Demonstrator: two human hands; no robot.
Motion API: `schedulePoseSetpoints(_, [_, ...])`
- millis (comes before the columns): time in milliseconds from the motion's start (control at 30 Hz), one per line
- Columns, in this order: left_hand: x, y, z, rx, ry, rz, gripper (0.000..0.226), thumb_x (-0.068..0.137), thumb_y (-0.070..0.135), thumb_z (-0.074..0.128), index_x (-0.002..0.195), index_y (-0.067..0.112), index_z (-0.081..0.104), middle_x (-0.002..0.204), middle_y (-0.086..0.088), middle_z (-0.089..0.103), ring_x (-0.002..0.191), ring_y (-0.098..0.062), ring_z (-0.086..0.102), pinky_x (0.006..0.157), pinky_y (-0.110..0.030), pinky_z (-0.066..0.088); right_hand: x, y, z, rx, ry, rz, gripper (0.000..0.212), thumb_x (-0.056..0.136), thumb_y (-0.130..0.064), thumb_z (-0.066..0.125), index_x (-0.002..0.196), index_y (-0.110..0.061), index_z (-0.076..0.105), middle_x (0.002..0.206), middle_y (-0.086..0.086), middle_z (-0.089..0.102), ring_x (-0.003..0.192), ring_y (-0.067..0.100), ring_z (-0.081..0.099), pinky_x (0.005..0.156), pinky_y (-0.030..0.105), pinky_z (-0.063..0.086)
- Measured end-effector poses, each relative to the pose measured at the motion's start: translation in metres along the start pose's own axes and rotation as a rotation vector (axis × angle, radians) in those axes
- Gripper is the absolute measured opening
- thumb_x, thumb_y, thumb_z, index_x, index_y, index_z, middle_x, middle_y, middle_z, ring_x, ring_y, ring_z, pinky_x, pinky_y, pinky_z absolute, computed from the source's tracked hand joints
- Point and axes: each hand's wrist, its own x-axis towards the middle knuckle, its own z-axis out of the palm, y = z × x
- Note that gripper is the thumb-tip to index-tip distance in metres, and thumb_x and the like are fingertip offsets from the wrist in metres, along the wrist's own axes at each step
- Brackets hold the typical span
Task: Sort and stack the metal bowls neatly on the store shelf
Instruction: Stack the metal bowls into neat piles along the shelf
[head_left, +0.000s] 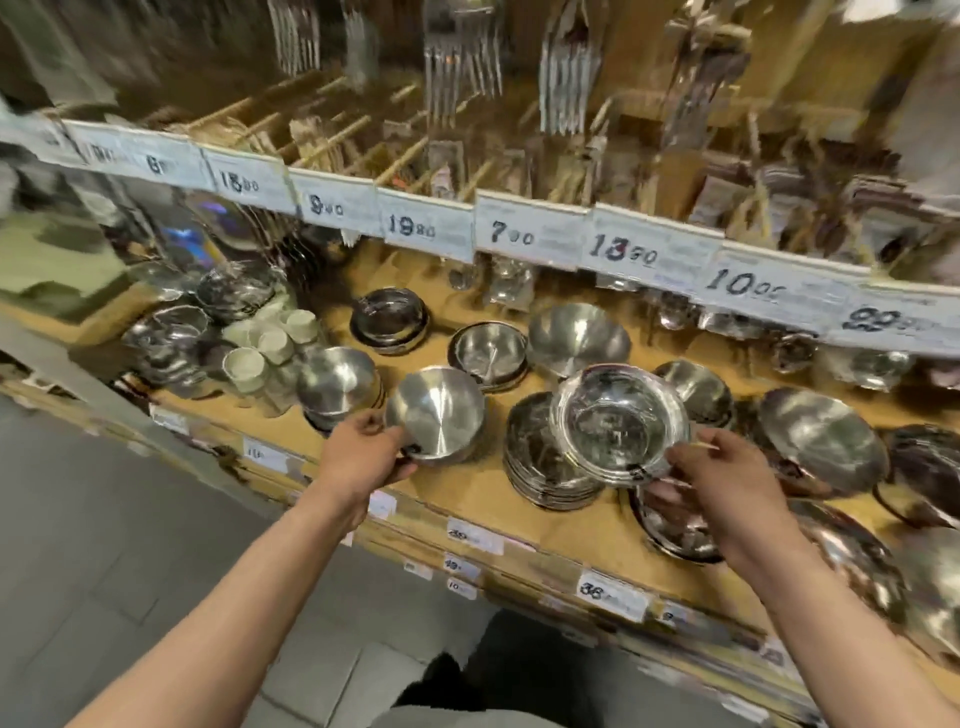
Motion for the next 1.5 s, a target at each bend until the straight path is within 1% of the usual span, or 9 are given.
schedulePoseSetpoints(333, [0.069, -0.036, 0.001, 0.155, -0.176, -0.090, 0.016, 0.092, 0.009, 0.073, 0.097, 0.016, 0.060, 0.087, -0.011, 0.072, 0.058, -0.012, 0.074, 0.052, -0.024, 0.059, -0.026, -0.008, 0.037, 0.196, 0.183, 0.126, 0.010, 0.097, 0.001, 0.060, 0.099, -0.006, 0.066, 0.099, 0.018, 0.075, 0.073, 0.025, 0.077, 0.046, 0.024, 0.056])
schedulePoseSetpoints(567, [0.078, -0.052, 0.004, 0.280, -0.235, -0.122, 0.034, 0.096, 0.013, 0.070, 0.125, 0.006, 0.054, 0.105, -0.020, 0.073, 0.080, -0.032, 0.076, 0.080, -0.047, 0.063, -0.034, -0.009, 0.041, 0.215, 0.227, 0.125, 0.016, 0.095, 0.006, 0.058, 0.096, -0.008, 0.066, 0.101, 0.019, 0.077, 0.088, 0.028, 0.077, 0.053, 0.021, 0.059])
schedulePoseSetpoints(833, [0.083, -0.056, 0.005, 0.353, -0.222, -0.133, 0.030, 0.096, 0.015, 0.069, 0.121, 0.005, 0.057, 0.093, -0.014, 0.074, 0.073, -0.027, 0.075, 0.070, -0.039, 0.062, -0.039, -0.003, 0.041, 0.233, 0.155, 0.138, 0.018, 0.096, 0.003, 0.058, 0.104, -0.006, 0.071, 0.098, 0.012, 0.080, 0.094, 0.025, 0.078, 0.061, 0.024, 0.061])
schedulePoseSetpoints(1000, [0.060, -0.029, 0.004, 1.059, -0.050, 0.289, 0.041, 0.097, 0.033, 0.062, 0.116, -0.003, 0.061, 0.108, -0.023, 0.067, 0.087, -0.035, 0.062, 0.069, -0.036, 0.042, -0.041, -0.003, 0.036, 0.244, 0.138, 0.141, 0.020, 0.095, 0.005, 0.060, 0.103, -0.008, 0.072, 0.097, 0.016, 0.079, 0.089, 0.026, 0.078, 0.058, 0.024, 0.061])
schedulePoseSetpoints(1067, [0.042, -0.004, 0.010, 0.979, -0.025, 0.519, 0.037, 0.097, 0.030, 0.061, 0.124, 0.003, 0.063, 0.115, -0.019, 0.066, 0.095, -0.036, 0.065, 0.073, -0.037, 0.047, -0.039, -0.004, 0.036, 0.199, 0.128, 0.132, 0.021, 0.093, 0.004, 0.061, 0.098, -0.010, 0.075, 0.096, 0.017, 0.079, 0.084, 0.024, 0.078, 0.058, 0.024, 0.061])
schedulePoseSetpoints(1200, [0.024, 0.057, 0.040, 0.768, -0.435, 0.623, 0.023, 0.098, 0.041, 0.060, 0.115, 0.030, 0.071, 0.101, 0.010, 0.071, 0.080, -0.010, 0.066, 0.066, -0.016, 0.045, -0.036, -0.018, 0.039, 0.069, 0.030, 0.089, 0.028, 0.091, 0.001, 0.065, 0.090, -0.022, 0.083, 0.089, 0.015, 0.078, 0.071, 0.017, 0.072, 0.053, 0.022, 0.058])
schedulePoseSetpoints(1300, [0.023, 0.087, 0.065, 0.786, -0.759, 0.505, 0.022, 0.095, 0.052, 0.061, 0.107, 0.038, 0.073, 0.099, 0.014, 0.073, 0.088, -0.016, 0.072, 0.071, -0.024, 0.058, -0.034, -0.036, 0.044, -0.036, -0.123, 0.041, 0.041, 0.092, 0.000, 0.064, 0.083, -0.036, 0.083, 0.072, 0.002, 0.075, 0.059, 0.005, 0.067, 0.050, 0.019, 0.055])
schedulePoseSetpoints(1400, [0.031, 0.094, 0.079, 0.835, -0.782, 0.487, 0.013, 0.097, 0.029, 0.067, 0.101, 0.024, 0.079, 0.101, 0.013, 0.075, 0.082, -0.023, 0.077, 0.074, -0.043, 0.065, -0.027, -0.046, 0.046, -0.119, -0.109, 0.003, 0.039, 0.094, -0.004, 0.065, 0.076, -0.034, 0.083, 0.072, 0.002, 0.077, 0.062, 0.005, 0.067, 0.049, 0.017, 0.052])
schedulePoseSetpoints(1500, [0.038, 0.087, 0.081, 0.809, -0.800, 0.424, 0.011, 0.094, 0.011, 0.069, 0.092, 0.009, 0.079, 0.088, -0.007, 0.078, 0.064, -0.013, 0.073, 0.065, -0.035, 0.065, -0.019, -0.047, 0.047, -0.122, -0.009, -0.017, 0.020, 0.096, -0.009, 0.068, 0.087, -0.023, 0.080, 0.087, 0.000, 0.080, 0.077, 0.004, 0.070, 0.065, 0.014, 0.054])
